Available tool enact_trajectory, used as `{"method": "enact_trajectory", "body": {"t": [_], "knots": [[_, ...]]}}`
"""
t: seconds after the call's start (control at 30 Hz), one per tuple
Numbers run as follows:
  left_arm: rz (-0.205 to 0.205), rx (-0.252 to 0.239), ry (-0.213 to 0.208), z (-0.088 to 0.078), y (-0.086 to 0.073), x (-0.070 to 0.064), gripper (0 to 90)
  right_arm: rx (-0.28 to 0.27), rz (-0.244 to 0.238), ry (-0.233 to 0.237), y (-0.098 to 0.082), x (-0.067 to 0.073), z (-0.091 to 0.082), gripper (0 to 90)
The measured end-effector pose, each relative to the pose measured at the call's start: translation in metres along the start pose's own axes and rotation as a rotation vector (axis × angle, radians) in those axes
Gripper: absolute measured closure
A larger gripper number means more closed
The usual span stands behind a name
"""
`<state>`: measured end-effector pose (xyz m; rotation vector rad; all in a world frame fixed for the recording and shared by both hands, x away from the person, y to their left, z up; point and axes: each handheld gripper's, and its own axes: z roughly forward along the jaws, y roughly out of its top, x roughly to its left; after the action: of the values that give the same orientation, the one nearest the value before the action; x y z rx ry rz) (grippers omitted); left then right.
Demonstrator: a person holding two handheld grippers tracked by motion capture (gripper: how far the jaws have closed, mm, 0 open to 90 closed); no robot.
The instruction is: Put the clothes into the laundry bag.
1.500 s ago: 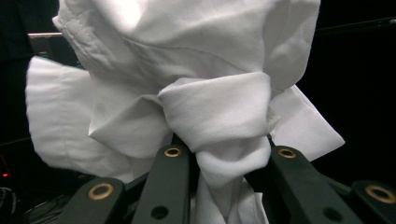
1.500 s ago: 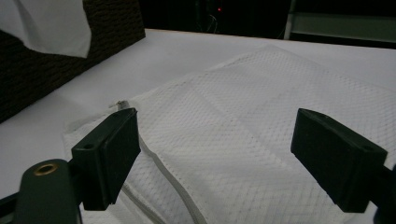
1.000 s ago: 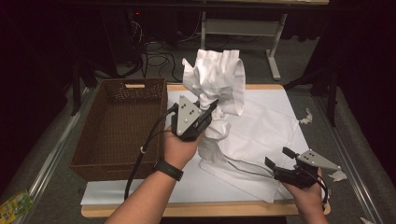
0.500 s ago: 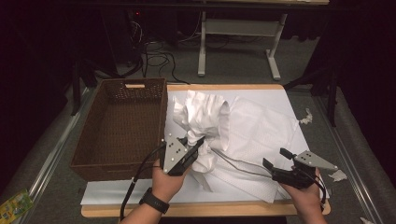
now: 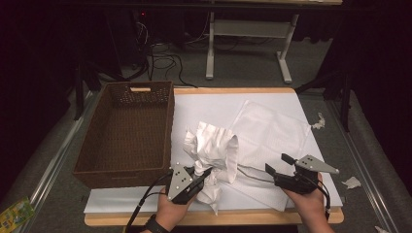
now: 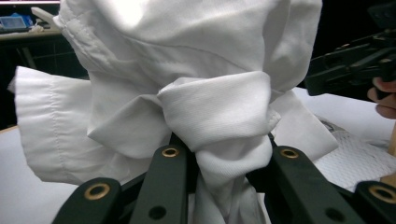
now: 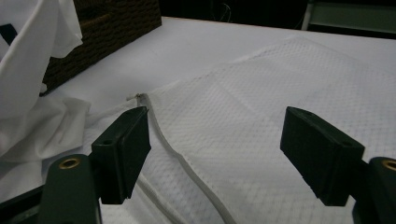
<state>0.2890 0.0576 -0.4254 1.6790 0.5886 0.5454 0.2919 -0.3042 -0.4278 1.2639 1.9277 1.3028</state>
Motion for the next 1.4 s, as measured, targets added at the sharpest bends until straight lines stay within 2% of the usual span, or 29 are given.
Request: {"method": "enact_trajectory", "body": {"t": [0.13, 0.2, 0.27, 0.3, 0.33, 0.43, 0.5, 0.6, 0.67, 0.73, 0.87, 0.97, 1.1, 1.3, 1.4], "knots": [[-0.009, 0.002, -0.011, 0.000, -0.003, 0.002, 75.0, -0.013, -0.026, -0.009, 0.010, 0.002, 0.008, 29.0], [-0.018, -0.002, -0.014, 0.000, -0.003, 0.003, 74.8, 0.004, -0.033, -0.017, 0.017, -0.001, 0.016, 29.3], [-0.014, -0.008, -0.007, -0.001, -0.003, 0.003, 74.7, 0.013, -0.032, -0.025, 0.022, -0.006, 0.023, 29.6], [-0.013, -0.012, -0.005, -0.002, -0.003, 0.003, 74.7, 0.013, -0.005, -0.022, 0.023, -0.011, 0.029, 30.7], [-0.015, -0.015, -0.004, -0.002, -0.003, 0.003, 74.7, 0.013, -0.005, -0.022, 0.023, -0.011, 0.029, 30.7], [-0.020, -0.017, 0.001, -0.003, -0.004, 0.004, 74.6, 0.029, 0.023, 0.004, 0.015, -0.014, 0.037, 30.7], [-0.021, -0.017, 0.004, -0.002, -0.004, 0.005, 74.5, 0.078, 0.021, 0.021, 0.010, -0.014, 0.041, 29.9], [-0.027, -0.018, 0.010, -0.001, -0.003, 0.005, 74.4, 0.116, -0.007, 0.009, 0.004, -0.009, 0.043, 31.7], [-0.028, -0.016, 0.014, -0.001, -0.003, 0.005, 74.3, 0.138, -0.001, 0.019, 0.000, -0.008, 0.046, 31.7], [-0.028, -0.014, 0.014, -0.001, -0.003, 0.005, 74.2, 0.164, -0.024, 0.018, -0.003, -0.006, 0.047, 31.7], [-0.029, -0.011, 0.010, -0.001, -0.004, 0.005, 74.2, 0.215, -0.030, 0.020, -0.009, -0.006, 0.049, 31.0], [-0.033, -0.007, 0.010, -0.001, -0.005, 0.006, 74.1, 0.258, -0.051, 0.018, -0.014, -0.006, 0.053, 29.9], [-0.037, -0.007, 0.010, -0.001, -0.005, 0.006, 74.1, 0.290, -0.056, 0.019, -0.017, -0.004, 0.057, 27.9], [-0.039, -0.009, 0.012, -0.002, -0.003, 0.007, 74.1, 0.328, -0.095, 0.019, -0.019, 0.002, 0.062, 26.1], [-0.044, -0.011, 0.013, -0.003, -0.003, 0.008, 74.2, 0.347, -0.101, 0.004, -0.020, 0.001, 0.064, 26.9]]}}
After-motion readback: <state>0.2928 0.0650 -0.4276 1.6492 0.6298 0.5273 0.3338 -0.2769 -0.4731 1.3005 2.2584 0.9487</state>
